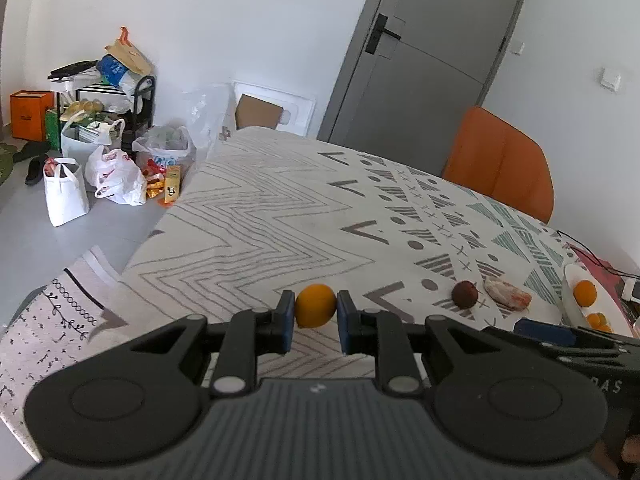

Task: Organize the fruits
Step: 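Grasp the small orange with the left tool while the right tool grasps a red plum, then carry the small orange and red plum over the plate and open both tools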

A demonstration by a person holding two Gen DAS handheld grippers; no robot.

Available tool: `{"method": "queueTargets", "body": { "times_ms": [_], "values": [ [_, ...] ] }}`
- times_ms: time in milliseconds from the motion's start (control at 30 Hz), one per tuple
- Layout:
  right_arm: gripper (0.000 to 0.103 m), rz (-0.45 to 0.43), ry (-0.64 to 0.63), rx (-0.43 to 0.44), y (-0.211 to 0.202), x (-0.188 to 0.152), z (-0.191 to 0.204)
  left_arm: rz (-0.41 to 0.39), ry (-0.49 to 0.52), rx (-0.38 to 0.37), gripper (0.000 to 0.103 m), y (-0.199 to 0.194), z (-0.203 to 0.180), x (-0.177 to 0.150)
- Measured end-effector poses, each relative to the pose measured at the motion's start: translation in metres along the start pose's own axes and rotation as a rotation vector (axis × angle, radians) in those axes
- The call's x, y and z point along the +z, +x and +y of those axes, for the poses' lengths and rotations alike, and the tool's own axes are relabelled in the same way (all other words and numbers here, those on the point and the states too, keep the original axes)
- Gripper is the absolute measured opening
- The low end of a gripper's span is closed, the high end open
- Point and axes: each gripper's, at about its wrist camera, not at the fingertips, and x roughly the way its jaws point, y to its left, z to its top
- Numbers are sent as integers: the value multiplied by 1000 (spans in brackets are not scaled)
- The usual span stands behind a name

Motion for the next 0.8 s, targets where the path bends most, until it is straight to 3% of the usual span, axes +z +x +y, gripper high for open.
{"method": "queueTargets", "body": {
  "times_ms": [267,333,367,400,500,800],
  "values": [
    [76,42,-5,17,16,-1,4,-4,-16,11,20,0,10,0],
    [59,35,-64,-39,18,-6,13,3,-12,7,20,1,10,1],
    [35,38,-100,-74,19,-6,18,4,-9,5,20,2,9,1],
    [21,43,-107,-89,18,-5,19,4,-5,2,20,2,7,2],
    [21,40,-72,-55,11,-4,16,7,6,-9,20,4,0,2],
    [21,-12,-20,-76,-15,-9,-3,7,64,-45,20,2,-30,0]
  ]
}}
